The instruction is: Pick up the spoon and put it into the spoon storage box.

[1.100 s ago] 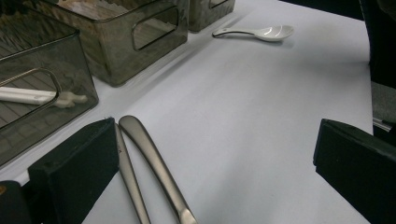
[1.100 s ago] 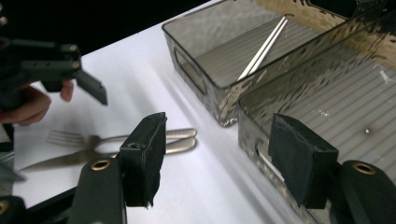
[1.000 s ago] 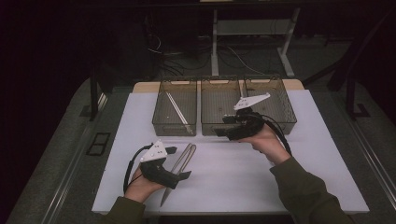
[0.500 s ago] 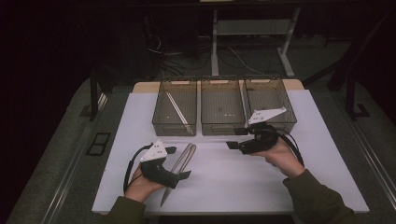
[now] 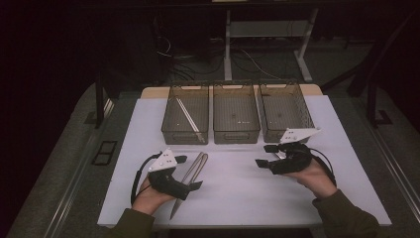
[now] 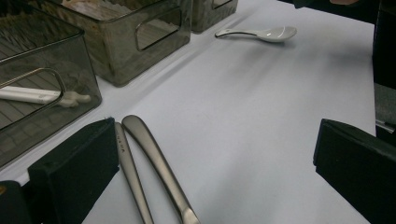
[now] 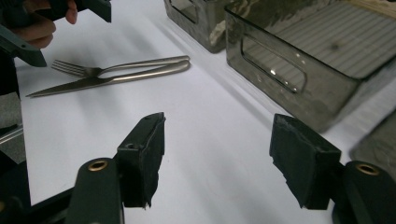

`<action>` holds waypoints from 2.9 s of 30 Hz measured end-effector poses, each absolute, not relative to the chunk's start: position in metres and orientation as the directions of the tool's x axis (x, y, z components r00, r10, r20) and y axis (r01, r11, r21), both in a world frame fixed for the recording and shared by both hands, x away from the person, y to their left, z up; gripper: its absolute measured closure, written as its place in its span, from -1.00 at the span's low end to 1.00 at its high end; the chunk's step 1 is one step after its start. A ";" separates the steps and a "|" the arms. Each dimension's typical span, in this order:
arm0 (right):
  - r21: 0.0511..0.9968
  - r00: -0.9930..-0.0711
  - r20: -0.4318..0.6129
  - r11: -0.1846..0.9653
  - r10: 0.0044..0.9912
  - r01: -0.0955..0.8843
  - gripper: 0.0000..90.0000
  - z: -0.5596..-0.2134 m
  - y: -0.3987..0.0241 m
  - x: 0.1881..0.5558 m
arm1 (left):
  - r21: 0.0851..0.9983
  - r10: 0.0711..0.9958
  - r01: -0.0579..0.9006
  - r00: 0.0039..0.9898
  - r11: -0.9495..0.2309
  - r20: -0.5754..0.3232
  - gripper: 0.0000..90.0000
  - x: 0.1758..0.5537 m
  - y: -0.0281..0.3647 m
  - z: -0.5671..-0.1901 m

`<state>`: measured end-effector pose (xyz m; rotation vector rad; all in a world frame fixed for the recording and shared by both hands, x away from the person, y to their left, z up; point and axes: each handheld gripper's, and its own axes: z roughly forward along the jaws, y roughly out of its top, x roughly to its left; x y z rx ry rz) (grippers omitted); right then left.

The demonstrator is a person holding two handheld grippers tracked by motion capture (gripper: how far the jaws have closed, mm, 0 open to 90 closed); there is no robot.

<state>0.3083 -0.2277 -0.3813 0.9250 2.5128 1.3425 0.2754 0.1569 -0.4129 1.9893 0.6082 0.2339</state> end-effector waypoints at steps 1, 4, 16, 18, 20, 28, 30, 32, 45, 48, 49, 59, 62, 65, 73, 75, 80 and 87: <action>0.793 -0.796 0.154 0.407 0.585 0.453 -0.21 -0.382 -0.230 0.307 | 0.872 0.511 0.316 0.855 -0.373 -0.091 -1.00 0.275 0.157 -0.413; 0.793 -0.787 0.148 0.403 0.599 0.457 -0.21 -0.385 -0.236 0.305 | 0.874 0.512 0.317 0.854 -0.369 -0.094 -1.00 0.275 0.157 -0.413; 0.764 -0.718 0.138 0.388 0.682 0.516 -0.03 -0.402 -0.266 0.310 | 0.870 0.508 0.312 0.857 -0.382 -0.084 -1.00 0.276 0.158 -0.413; 0.756 -0.704 0.140 0.384 0.696 0.530 0.00 -0.405 -0.270 0.314 | 0.870 0.507 0.309 0.858 -0.383 -0.082 -1.00 0.276 0.158 -0.413; 0.744 -0.688 0.132 0.387 0.713 0.544 0.03 -0.408 -0.273 0.318 | 0.870 0.508 0.312 0.857 -0.382 -0.084 -1.00 0.276 0.158 -0.413; 0.727 -0.635 0.139 0.357 0.760 0.586 0.37 -0.415 -0.286 0.334 | 0.869 0.508 0.313 0.857 -0.382 -0.085 -1.00 0.276 0.158 -0.413; 0.725 -0.621 0.134 0.350 0.772 0.592 0.52 -0.416 -0.288 0.338 | 0.869 0.509 0.314 0.857 -0.383 -0.085 -1.00 0.276 0.158 -0.413; 0.722 -0.613 0.136 0.346 0.778 0.599 0.63 -0.419 -0.289 0.343 | 0.869 0.508 0.313 0.857 -0.384 -0.084 -1.00 0.276 0.157 -0.413; 0.657 -0.609 0.126 0.394 0.783 0.642 0.99 -0.439 -0.283 0.366 | 0.869 0.510 0.313 0.856 -0.383 -0.083 -1.00 0.276 0.156 -0.414; 0.648 -0.605 0.125 0.397 0.786 0.650 0.99 -0.441 -0.283 0.369 | 0.869 0.510 0.314 0.856 -0.381 -0.085 -1.00 0.276 0.156 -0.414; 0.646 -0.605 0.126 0.398 0.786 0.651 0.99 -0.442 -0.283 0.369 | 0.870 0.509 0.313 0.856 -0.380 -0.086 -1.00 0.276 0.157 -0.414; 0.630 -0.635 0.133 0.430 0.761 0.647 0.99 -0.442 -0.277 0.367 | 0.870 0.510 0.314 0.856 -0.379 -0.086 -1.00 0.276 0.157 -0.413; 0.627 -0.647 0.130 0.444 0.751 0.640 1.00 -0.442 -0.274 0.366 | 0.870 0.510 0.314 0.856 -0.380 -0.086 -1.00 0.276 0.157 -0.413; 0.622 -0.659 0.133 0.455 0.741 0.637 1.00 -0.441 -0.271 0.364 | 0.870 0.509 0.313 0.856 -0.381 -0.085 -1.00 0.276 0.157 -0.413; 0.613 -0.689 0.135 0.486 0.712 0.623 1.00 -0.438 -0.264 0.360 | 0.871 0.508 0.311 0.857 -0.381 -0.084 -1.00 0.275 0.157 -0.413; 0.611 -0.696 0.127 0.497 0.707 0.616 1.00 -0.438 -0.262 0.359 | 0.871 0.509 0.313 0.856 -0.379 -0.086 -1.00 0.275 0.157 -0.413; 0.605 -0.714 0.131 0.515 0.688 0.607 1.00 -0.436 -0.258 0.355 | 0.871 0.507 0.311 0.858 -0.381 -0.084 -1.00 0.275 0.157 -0.413; 0.599 -0.739 0.137 0.540 0.659 0.592 1.00 -0.435 -0.254 0.350 | 0.870 0.506 0.309 0.859 -0.384 -0.082 -1.00 0.275 0.157 -0.412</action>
